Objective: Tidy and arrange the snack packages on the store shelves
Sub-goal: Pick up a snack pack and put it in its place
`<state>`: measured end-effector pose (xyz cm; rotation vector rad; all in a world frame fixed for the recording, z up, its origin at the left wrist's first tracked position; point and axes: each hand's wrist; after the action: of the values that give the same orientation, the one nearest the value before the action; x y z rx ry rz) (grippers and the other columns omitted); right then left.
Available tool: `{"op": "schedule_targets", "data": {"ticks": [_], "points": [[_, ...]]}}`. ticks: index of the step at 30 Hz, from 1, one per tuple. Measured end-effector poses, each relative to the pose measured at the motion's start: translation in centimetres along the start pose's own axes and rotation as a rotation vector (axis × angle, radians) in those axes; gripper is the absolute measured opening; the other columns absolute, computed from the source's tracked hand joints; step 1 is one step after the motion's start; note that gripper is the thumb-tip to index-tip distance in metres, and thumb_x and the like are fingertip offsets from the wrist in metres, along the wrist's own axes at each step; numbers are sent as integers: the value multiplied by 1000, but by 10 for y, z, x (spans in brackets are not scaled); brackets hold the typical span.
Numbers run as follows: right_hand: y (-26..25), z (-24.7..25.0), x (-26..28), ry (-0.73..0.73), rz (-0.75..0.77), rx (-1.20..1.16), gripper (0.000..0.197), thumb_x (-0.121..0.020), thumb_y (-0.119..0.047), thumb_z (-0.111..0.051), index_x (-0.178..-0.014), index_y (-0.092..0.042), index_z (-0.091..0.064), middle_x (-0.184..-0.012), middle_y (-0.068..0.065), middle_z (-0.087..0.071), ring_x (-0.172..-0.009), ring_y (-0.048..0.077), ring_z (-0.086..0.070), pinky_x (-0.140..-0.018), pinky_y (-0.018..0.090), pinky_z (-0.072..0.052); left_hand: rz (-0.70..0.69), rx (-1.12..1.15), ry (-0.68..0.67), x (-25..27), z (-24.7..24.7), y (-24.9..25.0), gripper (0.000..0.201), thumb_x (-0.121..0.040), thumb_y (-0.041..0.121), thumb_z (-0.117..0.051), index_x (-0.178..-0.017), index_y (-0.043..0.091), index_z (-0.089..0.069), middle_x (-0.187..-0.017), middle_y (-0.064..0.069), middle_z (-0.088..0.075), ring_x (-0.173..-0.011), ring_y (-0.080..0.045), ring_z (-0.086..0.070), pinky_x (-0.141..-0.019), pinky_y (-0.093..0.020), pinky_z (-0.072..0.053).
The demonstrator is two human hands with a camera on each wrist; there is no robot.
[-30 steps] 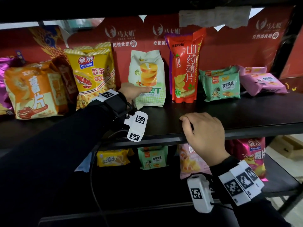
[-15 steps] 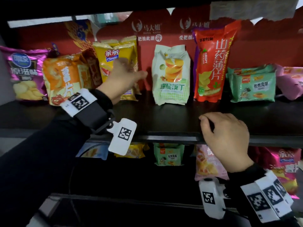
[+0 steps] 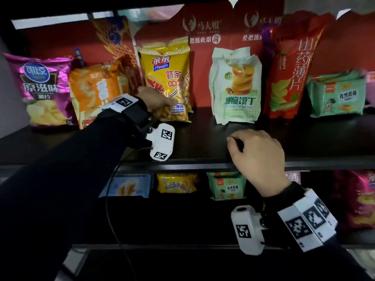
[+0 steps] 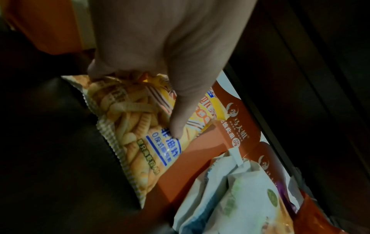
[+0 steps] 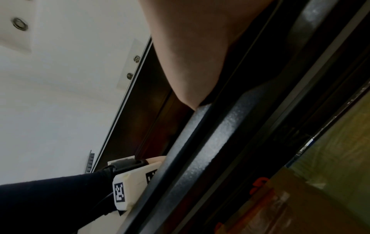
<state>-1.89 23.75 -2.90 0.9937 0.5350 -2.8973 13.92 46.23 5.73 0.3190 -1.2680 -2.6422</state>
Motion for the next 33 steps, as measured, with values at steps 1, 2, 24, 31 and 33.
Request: {"op": "schedule_targets", "data": {"ticks": [1, 2, 24, 31, 33], "points": [[-3, -2, -1, -6, -8, 6, 28, -94, -35, -47, -100, -21, -70, -103, -1, -69, -100, 25, -57, -77, 34, -37, 10, -6, -10, -3, 1, -1, 122, -56, 42, -90, -144, -7, -20, -150, -16, -34, -135, -30, -40, -107, -39, -41], [-6, -3, -1, -10, -18, 5, 28, -94, -35, -47, -100, -21, -69, -103, 0, -69, -100, 25, -57, -77, 34, -37, 22, -15, -14, -5, 3, -2, 126, -53, 46, -91, -145, -5, -22, -151, -16, -34, -136, -29, -39, -108, -40, -39], [-65, 2, -48, -338, -118, -1062, 86, -57, -47, -77, -133, -20, -47, -118, -7, -65, -104, 5, -64, -89, 26, -51, -524, 271, -118, 100, 15, -16, 65, -65, 49, -83, -121, 26, -60, -108, 16, -68, -98, 1, -64, -90, -21, -50], [-59, -15, -46, -418, -94, -1235, 40, -73, -23, -78, -109, -25, -61, -100, -9, -74, -94, 7, -69, -76, 18, -54, -393, 504, -81, 110, 12, -37, 47, -68, 64, -66, -100, 32, -56, -98, 14, -70, -88, -1, -69, -87, -34, -56], [-61, -15, -47, -472, -95, -1290, 36, -76, -33, -73, -108, -26, -60, -105, -7, -73, -98, 10, -69, -80, 22, -55, -426, 539, -24, 110, 8, -38, 44, -79, 51, -69, -112, 23, -58, -106, 8, -70, -97, -8, -68, -91, -40, -55]]}}
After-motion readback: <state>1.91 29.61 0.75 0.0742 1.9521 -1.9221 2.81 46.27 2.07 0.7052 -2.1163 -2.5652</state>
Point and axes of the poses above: each hand's wrist, its own x-axis away from the middle knuckle, its own z-axis out of the back of the hand, y = z × x
